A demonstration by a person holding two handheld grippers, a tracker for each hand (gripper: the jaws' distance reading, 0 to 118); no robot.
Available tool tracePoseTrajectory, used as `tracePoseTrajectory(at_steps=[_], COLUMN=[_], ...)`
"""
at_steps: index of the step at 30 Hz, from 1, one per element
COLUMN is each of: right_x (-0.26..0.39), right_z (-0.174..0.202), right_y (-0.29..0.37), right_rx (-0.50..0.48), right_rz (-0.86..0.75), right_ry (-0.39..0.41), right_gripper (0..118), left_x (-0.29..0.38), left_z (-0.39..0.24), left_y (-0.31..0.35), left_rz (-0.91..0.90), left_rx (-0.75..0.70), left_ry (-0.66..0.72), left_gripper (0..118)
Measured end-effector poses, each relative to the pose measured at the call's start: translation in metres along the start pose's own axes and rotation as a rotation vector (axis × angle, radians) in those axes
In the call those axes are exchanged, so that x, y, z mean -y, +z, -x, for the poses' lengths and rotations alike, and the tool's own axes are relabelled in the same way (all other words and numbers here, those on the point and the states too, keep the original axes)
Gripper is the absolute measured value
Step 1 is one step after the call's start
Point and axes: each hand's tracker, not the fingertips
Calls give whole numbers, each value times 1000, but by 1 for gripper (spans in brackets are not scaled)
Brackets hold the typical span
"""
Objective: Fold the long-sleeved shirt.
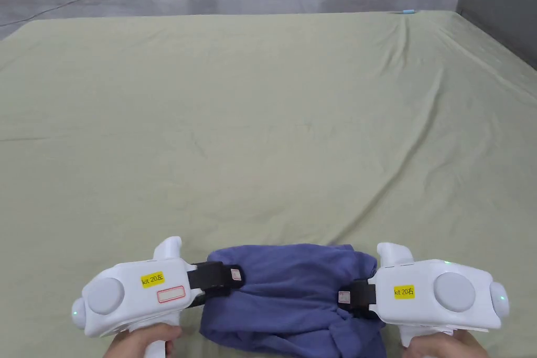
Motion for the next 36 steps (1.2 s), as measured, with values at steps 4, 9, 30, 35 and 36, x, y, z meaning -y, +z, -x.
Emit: tracePoseTrajectory(at_steps=[4,9,30,35,36], right_x=[-13,-42,-20,-30,-34], right_z=[48,154,435,414,408], right_y=[12,-2,-215,-173,-159], right_rx=[-10,-17,-187,-188,-189], right_rz=[-98,-222,-335,-364,-381], right_ry=[92,320,775,738,735], right_gripper=[0,0,0,0,0], left_x=[-19,-58,-149,-153,-154], left_z=[-2,31,237,229,219], left_y=[37,103,310,324,325], left_rz=[-66,-170,-379,-503,-494], left_rx=[-1,-64,-424,-523,-545], left_ry=[-62,-74,17,-73,-89], left_gripper=[5,5,114,116,116])
